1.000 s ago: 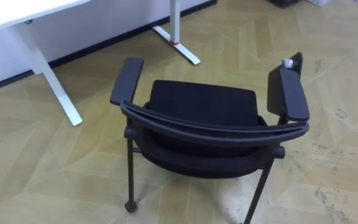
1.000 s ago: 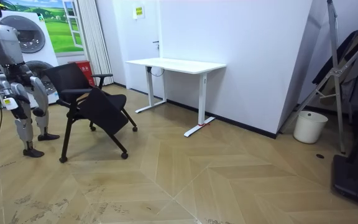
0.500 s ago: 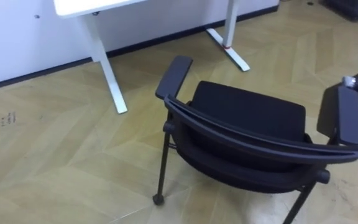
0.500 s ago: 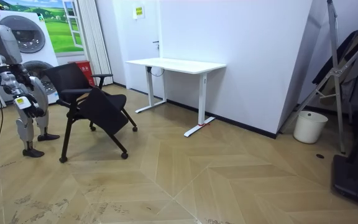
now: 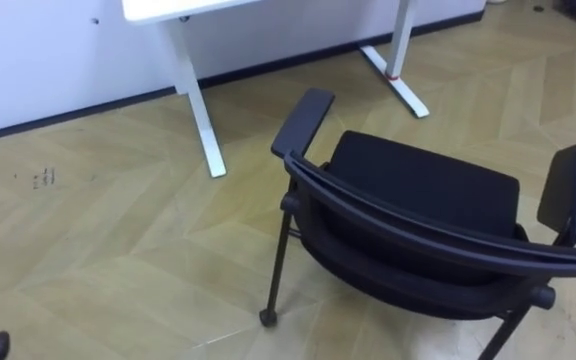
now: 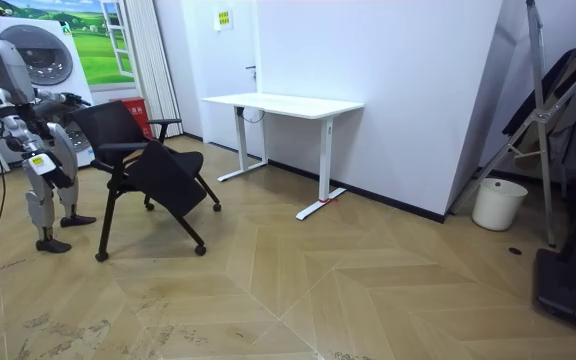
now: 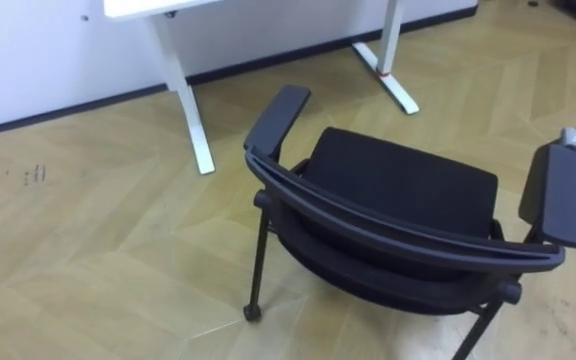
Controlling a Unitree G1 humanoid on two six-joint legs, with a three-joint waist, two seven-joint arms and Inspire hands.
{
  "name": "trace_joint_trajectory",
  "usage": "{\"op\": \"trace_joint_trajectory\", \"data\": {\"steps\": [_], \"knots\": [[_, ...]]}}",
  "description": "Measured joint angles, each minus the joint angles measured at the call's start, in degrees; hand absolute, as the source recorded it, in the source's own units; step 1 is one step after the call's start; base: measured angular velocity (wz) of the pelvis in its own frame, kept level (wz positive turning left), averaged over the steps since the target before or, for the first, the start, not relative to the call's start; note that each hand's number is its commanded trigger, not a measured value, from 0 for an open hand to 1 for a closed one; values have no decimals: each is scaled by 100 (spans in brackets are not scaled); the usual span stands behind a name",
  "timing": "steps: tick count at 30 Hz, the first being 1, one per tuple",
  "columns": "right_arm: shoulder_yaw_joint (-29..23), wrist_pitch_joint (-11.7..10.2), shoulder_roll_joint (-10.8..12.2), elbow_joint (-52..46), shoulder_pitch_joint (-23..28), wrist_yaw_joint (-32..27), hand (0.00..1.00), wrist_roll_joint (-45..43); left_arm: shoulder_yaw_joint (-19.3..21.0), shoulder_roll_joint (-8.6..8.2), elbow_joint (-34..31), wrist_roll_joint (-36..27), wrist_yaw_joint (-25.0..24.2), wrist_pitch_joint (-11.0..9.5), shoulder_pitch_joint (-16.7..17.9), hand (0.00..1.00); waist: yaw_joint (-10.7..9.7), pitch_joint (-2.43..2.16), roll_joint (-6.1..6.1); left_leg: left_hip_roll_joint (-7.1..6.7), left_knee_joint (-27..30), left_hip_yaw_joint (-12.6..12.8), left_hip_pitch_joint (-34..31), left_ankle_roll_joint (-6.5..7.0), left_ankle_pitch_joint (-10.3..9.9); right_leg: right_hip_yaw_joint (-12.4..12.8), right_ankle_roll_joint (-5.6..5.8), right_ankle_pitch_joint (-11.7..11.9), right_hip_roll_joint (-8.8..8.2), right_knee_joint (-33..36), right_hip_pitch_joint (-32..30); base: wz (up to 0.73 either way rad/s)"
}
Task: Push chair
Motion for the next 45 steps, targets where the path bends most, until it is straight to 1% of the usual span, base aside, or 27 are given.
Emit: {"op": "trace_joint_trajectory", "data": {"steps": [2,3,4,5,6,7,9,11,12,13,14,15,17,18,20,21,23,24,26,29,32,37,39,41,45], "knots": [[0,-62,7,-20,31,8,0,-43,-78,4,-461,423,210,-62,-107,0,-58,2,0,-1,1,-5,-10,1,0,8,0,0,1,-2,-30,0],[0,-72,7,-20,29,17,0,-80,-113,8,-566,514,242,-86,-125,0,-75,2,2,-1,1,-1,-8,1,0,11,0,0,0,-2,-34,0],[2,-113,18,-16,21,48,0,-120,-149,13,-785,789,273,-114,-154,0,-138,2,3,-1,6,0,-11,1,0,5,0,0,0,-3,-7,0],[4,-144,30,-17,25,78,0,-121,-203,41,-982,1060,322,-147,-189,0,-154,1,2,0,6,2,-8,5,3,6,-1,1,1,-1,-1,0],[4,-164,33,-17,34,83,0,-118,-217,55,-1046,1215,328,-167,-231,0,-161,3,5,0,5,8,-3,7,4,23,-2,1,1,-1,-1,-6],[4,-194,31,-16,60,83,0,-99,-227,71,-1140,1512,357,-202,-328,0,-174,4,21,1,4,29,1,7,4,46,-3,2,2,-1,2,-8],[4,-231,34,33,74,92,0,-113,-231,72,-1366,1952,414,-213,-400,0,-264,12,31,1,1,44,7,7,4,80,-5,4,0,-3,-10,-6],[-10,-230,37,86,87,102,0,-163,-274,90,-1678,2783,491,-216,-448,0,-360,24,58,1,-6,67,32,7,4,129,-5,4,1,-7,0,-7],[-20,-231,37,85,94,102,0,-176,-298,105,-1746,2974,502,-218,-452,0,-391,24,70,1,-6,68,41,7,4,138,-5,4,1,-9,6,-6],[-70,-235,43,84,94,101,0,-179,-333,134,-1830,3367,510,-246,-466,0,-481,24,90,0,-16,66,49,7,4,147,-5,4,1,-9,14,0],[-110,-246,45,82,96,101,0,-181,-370,150,-1846,3705,513,-272,-527,0,-529,23,123,0,-30,76,50,7,4,157,-4,4,1,-11,10,0],[-109,-250,38,91,97,107,0,-191,-428,172,-1846,3835,513,-271,-567,0,-587,25,131,0,-31,77,50,7,4,160,-4,4,2,-12,3,0],[-97,-245,29,138,99,213,0,-165,-792,312,-1987,4367,469,-228,-688,0,-656,22,160,1,-54,85,48,14,8,174,-4,4,3,-14,-16,0],[-79,-245,30,138,103,228,0,-164,-896,348,-2080,4533,456,-214,-692,0,-660,22,160,1,-62,88,52,14,9,179,-5,4,2,-15,-18,-7],[-50,-245,31,137,91,269,0,-172,-1183,455,-2436,5145,414,-214,-706,0,-683,25,157,6,-86,180,112,14,9,291,-4,4,1,-15,-18,-20],[-50,-245,30,138,85,274,0,-173,-1223,482,-2507,5262,406,-216,-706,0,-693,24,160,9,-94,207,135,14,9,324,-4,5,1,-15,-12,-24],[-50,-267,13,144,77,292,0,-177,-1298,612,-2659,5691,377,-232,-706,0,-801,17,172,16,-129,269,192,14,9,401,-4,5,2,-15,-7,-17],[-49,-271,2,148,79,301,0,-183,-1323,622,-2677,5769,372,-234,-706,0,-804,22,178,18,-144,304,212,14,9,434,-4,5,2,-16,-7,-21],[-51,-300,-17,255,73,330,0,-198,-1411,620,-2683,6013,344,-240,-706,0,-820,7,199,26,-207,388,272,14,9,515,-4,5,4,-17,-5,-19],[-57,-300,-16,329,72,403,0,-253,-1523,615,-2672,6246,323,-240,-690,0,-824,15,190,26,-247,397,345,14,9,622,-4,5,9,-17,-6,-11],[-64,-302,-16,338,53,447,0,-241,-1675,617,-2657,6274,291,-239,-683,0,-921,17,187,26,-275,400,345,14,9,649,-4,5,9,-21,-6,4],[-61,-303,-22,335,35,448,0,-250,-1885,619,-2585,6292,207,-237,-644,0,-935,8,205,26,-279,427,352,14,9,697,-4,5,13,-33,-8,-1],[-60,-302,-31,332,29,448,0,-326,-2019,639,-2512,6387,191,-225,-614,0,-945,2,216,25,-282,451,358,14,9,736,-4,5,13,-49,-8,-6],[-51,-303,-34,323,-5,451,0,-348,-2211,721,-2441,6445,114,-212,-576,0,-952,-3,228,25,-318,455,367,14,9,760,-4,5,24,-93,-8,-4],[-61,-304,-39,333,-26,462,0,-365,-2269,785,-2440,6903,-74,-209,-489,0,-985,-1,233,40,-399,486,433,14,9,785,-4,5,34,-96,2,-4]]}}
